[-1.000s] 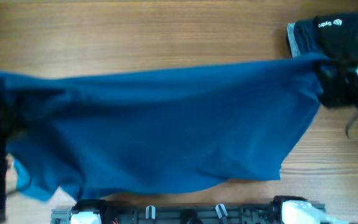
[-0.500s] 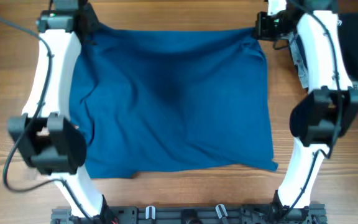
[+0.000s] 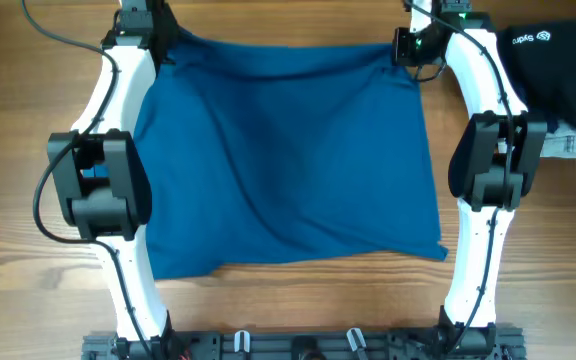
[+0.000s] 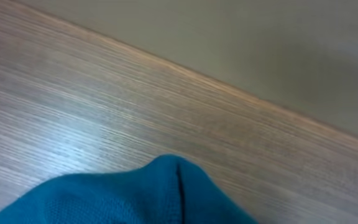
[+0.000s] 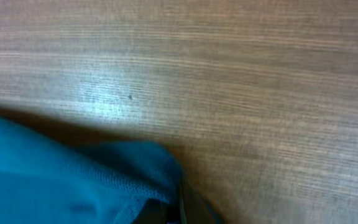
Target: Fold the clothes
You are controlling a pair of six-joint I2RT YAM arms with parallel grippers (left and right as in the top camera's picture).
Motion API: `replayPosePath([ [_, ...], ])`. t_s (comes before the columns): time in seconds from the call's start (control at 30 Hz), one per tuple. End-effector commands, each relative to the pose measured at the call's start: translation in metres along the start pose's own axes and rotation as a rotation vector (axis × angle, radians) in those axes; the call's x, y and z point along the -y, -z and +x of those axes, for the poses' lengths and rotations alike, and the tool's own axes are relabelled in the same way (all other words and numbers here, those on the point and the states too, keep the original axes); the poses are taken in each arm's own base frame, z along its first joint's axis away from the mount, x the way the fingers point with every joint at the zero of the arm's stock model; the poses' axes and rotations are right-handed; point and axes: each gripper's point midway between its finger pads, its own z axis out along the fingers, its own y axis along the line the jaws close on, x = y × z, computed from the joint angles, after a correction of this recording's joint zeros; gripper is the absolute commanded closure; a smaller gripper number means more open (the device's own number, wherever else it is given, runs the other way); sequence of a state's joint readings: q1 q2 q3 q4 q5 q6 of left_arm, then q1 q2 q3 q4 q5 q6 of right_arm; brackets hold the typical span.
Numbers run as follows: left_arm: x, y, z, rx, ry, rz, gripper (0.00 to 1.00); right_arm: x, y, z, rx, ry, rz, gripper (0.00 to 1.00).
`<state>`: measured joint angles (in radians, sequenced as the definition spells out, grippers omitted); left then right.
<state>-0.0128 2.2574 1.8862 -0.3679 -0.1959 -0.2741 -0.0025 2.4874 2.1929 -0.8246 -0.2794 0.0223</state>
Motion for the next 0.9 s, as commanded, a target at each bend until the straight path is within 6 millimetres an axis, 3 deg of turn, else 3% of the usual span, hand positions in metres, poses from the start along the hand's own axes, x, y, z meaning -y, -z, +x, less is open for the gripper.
replayPosePath([
  [0.0,0.003,0.023,0.005,-0.079,-0.015,0.047,0.96,-0.010,0.025,0.003,-0.026,-0.013,-0.011,0.96],
  [0.17,-0.007,0.081,0.008,-0.177,-0.030,0.027,0.96,-0.032,0.098,0.004,-0.032,0.025,-0.048,0.96],
  [0.23,-0.015,0.110,0.016,-0.242,-0.040,0.004,0.96,-0.033,0.122,0.019,-0.081,0.031,-0.045,0.96],
  [0.33,-0.020,0.132,0.055,-0.425,-0.046,0.014,0.96,-0.034,0.127,0.055,-0.228,0.012,-0.049,0.96],
  [0.43,-0.034,0.140,0.088,-0.560,-0.060,-0.037,0.96,-0.020,0.125,0.078,-0.315,-0.008,0.021,0.96],
  [0.6,-0.060,0.136,0.130,-0.677,-0.062,-0.101,0.96,-0.008,0.104,0.111,-0.410,-0.035,0.042,0.96],
  [0.73,-0.083,0.133,0.144,-0.720,-0.039,-0.146,0.94,0.000,0.099,0.127,-0.454,-0.057,0.050,0.96],
  [0.8,-0.096,0.131,0.140,-0.716,-0.012,-0.167,0.85,0.006,0.101,0.130,-0.466,-0.072,0.051,0.90],
  [0.83,-0.099,0.131,0.140,-0.716,-0.006,-0.170,0.69,0.007,0.102,0.131,-0.469,-0.077,0.052,0.73],
  [0.87,-0.103,0.131,0.140,-0.720,0.002,-0.176,0.42,0.008,0.103,0.133,-0.476,-0.080,0.051,0.53],
])
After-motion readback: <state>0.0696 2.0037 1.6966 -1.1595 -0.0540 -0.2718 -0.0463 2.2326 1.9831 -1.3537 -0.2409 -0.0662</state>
